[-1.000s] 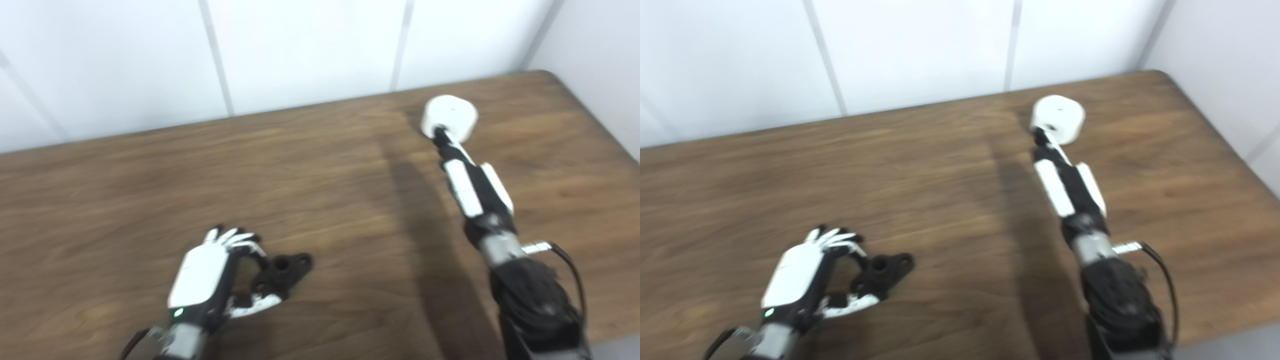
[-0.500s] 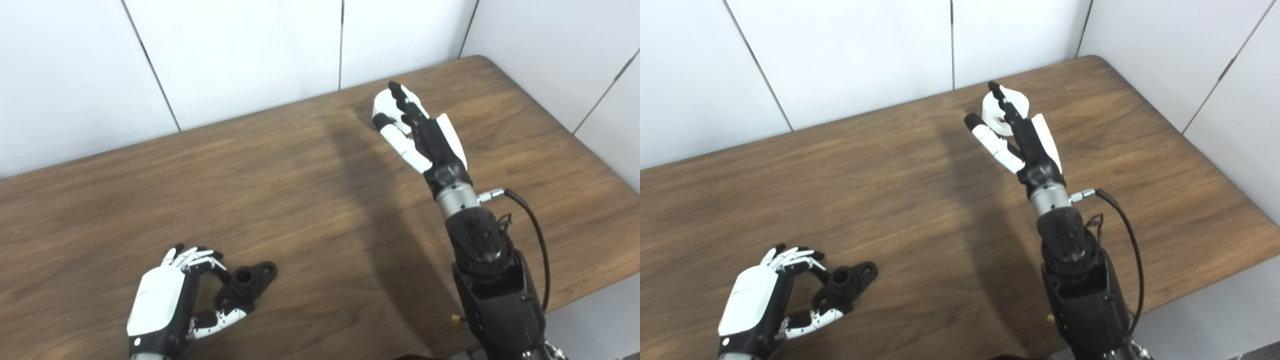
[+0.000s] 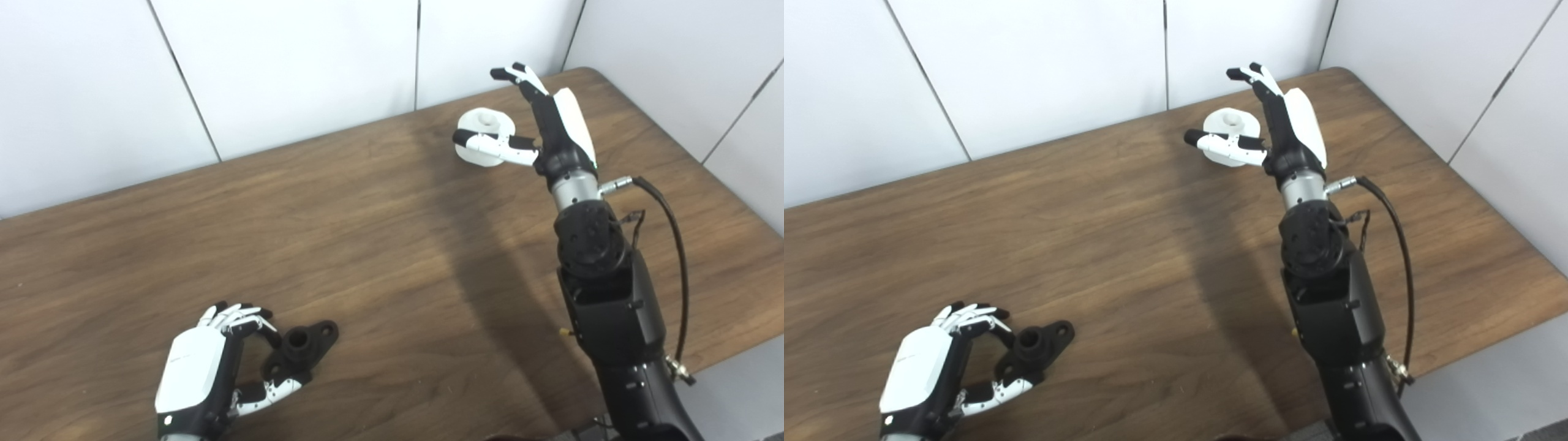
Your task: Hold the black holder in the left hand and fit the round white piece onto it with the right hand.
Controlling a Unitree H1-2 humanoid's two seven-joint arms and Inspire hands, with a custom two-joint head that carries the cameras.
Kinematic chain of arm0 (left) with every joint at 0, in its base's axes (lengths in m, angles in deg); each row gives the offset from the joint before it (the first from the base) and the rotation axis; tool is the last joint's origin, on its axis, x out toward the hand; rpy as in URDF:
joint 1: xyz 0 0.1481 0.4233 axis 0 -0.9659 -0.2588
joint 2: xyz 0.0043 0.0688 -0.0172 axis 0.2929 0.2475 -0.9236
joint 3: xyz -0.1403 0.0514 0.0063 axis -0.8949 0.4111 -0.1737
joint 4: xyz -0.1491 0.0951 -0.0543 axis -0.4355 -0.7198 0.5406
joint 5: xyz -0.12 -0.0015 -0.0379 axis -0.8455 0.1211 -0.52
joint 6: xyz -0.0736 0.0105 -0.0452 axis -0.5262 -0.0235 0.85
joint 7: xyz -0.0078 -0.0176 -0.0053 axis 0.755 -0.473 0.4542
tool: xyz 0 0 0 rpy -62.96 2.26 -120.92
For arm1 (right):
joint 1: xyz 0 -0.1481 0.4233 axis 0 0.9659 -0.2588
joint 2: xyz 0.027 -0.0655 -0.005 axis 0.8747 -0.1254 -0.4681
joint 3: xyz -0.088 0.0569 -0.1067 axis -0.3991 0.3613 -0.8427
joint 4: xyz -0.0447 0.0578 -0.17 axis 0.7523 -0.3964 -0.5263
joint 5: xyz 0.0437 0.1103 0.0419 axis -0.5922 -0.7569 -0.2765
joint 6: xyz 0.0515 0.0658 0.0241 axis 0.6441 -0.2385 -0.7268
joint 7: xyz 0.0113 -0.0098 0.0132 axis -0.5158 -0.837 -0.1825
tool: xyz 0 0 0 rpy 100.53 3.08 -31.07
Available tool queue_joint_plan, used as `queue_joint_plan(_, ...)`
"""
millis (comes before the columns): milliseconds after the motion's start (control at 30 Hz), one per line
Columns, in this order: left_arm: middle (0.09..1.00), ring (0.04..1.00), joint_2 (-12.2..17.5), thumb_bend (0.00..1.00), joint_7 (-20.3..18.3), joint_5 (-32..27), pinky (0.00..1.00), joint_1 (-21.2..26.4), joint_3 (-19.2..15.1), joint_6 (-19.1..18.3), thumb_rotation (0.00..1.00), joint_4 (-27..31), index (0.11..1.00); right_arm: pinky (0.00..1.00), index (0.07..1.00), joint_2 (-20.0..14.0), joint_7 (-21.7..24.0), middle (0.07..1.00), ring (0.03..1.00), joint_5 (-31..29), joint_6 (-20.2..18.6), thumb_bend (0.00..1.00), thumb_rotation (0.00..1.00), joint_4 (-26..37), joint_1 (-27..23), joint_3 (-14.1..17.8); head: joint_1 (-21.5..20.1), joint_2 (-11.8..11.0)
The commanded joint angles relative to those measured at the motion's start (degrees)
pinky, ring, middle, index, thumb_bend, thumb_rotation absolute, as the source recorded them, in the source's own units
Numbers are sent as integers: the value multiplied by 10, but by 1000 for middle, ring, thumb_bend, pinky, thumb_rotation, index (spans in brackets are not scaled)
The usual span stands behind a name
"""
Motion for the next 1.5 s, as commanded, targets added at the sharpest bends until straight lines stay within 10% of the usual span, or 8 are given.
queue_joint_plan(0, 746, 829, 3, 520, 4, 12, 928, -9, 0, -5, 43, -6, 484, 913, 799, -32, -1, 979, 981, 15, 4, 863, 406, -4, -31, -2, 2, -2)
queue_joint_plan(433, 757, 835, 3, 521, 38, 18, 950, -17, 10, 7, 44, -42, 485, 1000, 750, -91, -6, 998, 1000, 14, 8, 922, 303, -91, -54, -16, 39, -51)
queue_joint_plan(1467, 751, 840, 8, 521, 63, 24, 955, -20, 22, 13, 44, -54, 485, 1000, 809, -138, 8, 1000, 1000, 36, 4, 925, 332, -231, -108, -28, 44, -54)
